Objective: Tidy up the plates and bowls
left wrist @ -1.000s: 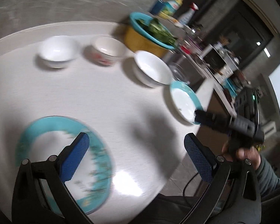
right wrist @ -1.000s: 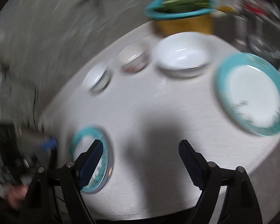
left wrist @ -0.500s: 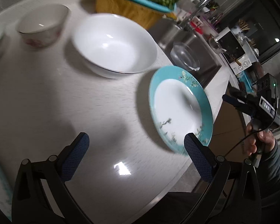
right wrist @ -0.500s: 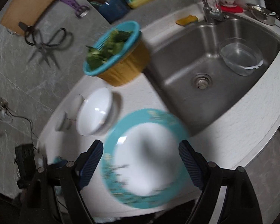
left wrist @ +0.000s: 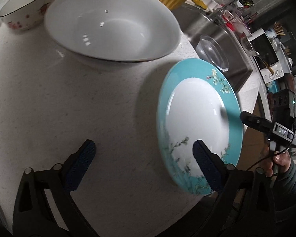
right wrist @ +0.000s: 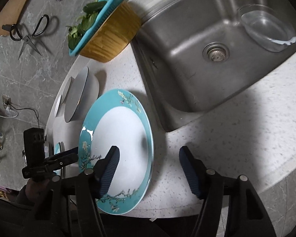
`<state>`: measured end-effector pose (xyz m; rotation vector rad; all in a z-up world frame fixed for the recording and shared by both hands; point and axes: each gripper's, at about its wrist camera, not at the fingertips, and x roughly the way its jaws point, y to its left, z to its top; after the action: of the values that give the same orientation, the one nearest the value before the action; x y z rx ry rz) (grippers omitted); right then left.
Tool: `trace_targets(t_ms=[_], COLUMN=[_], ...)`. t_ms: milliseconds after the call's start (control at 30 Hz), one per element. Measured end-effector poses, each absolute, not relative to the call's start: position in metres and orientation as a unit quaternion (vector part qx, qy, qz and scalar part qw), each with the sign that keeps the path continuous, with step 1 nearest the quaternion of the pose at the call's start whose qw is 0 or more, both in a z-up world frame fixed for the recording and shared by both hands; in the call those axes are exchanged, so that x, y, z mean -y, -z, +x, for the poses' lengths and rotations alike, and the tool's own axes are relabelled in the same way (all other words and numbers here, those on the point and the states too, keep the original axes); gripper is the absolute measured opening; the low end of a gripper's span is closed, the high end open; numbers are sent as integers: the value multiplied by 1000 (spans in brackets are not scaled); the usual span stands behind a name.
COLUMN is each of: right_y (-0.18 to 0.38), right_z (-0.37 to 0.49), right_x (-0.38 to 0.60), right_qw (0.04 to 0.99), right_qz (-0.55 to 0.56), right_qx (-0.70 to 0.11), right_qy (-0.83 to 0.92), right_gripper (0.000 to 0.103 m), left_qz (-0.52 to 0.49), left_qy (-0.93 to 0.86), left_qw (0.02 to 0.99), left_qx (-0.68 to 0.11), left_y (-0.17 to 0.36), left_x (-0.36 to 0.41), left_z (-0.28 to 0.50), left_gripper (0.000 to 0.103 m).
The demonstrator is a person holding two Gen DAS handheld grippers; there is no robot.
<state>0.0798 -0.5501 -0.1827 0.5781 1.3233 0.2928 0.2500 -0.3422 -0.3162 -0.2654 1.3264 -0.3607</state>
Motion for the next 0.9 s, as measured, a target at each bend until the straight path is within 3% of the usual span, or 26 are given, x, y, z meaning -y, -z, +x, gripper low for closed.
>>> trace_targets(t_ms=[67,167,267,333,567,633,733,800,900], right_y=[186,188,189,191,194,194,194,194,195], right_z=[83,84,84,85,88,89,89,89,88], right_x=[548,546,547,546,535,533,533,533,531], right_qw=[739,737,736,734,727,726,724,724,724], right_qz=[259,256,258,257,252,251,252,251,243], right_qx=[-607,-609,-609,-611,-618,-619,-620,-621,-626], right_qy=[-139,-144,-145,-149,-163,-164,-164,-164,-161], right_gripper=[57,54,53,52,43,43,43,42,32], left_qz=[-112,-94,-86,-87,-89,-92,-94,-90,-86], left_qy=[167,170,171,173,184,190,193,192,189], left_qw=[767,770,772,771,765,761,760,758,760], left_qx=[-610,-608,-606,-607,-611,-613,-614,-616,-617], left_y=[318,314,315,315,309,310,309,310,310], left_x=[354,362,373,376,363,366,365,365,364], left_z=[254,249,252,253,245,246,244,244,244], left_gripper=[91,76,59,37,37,30,28,17,16])
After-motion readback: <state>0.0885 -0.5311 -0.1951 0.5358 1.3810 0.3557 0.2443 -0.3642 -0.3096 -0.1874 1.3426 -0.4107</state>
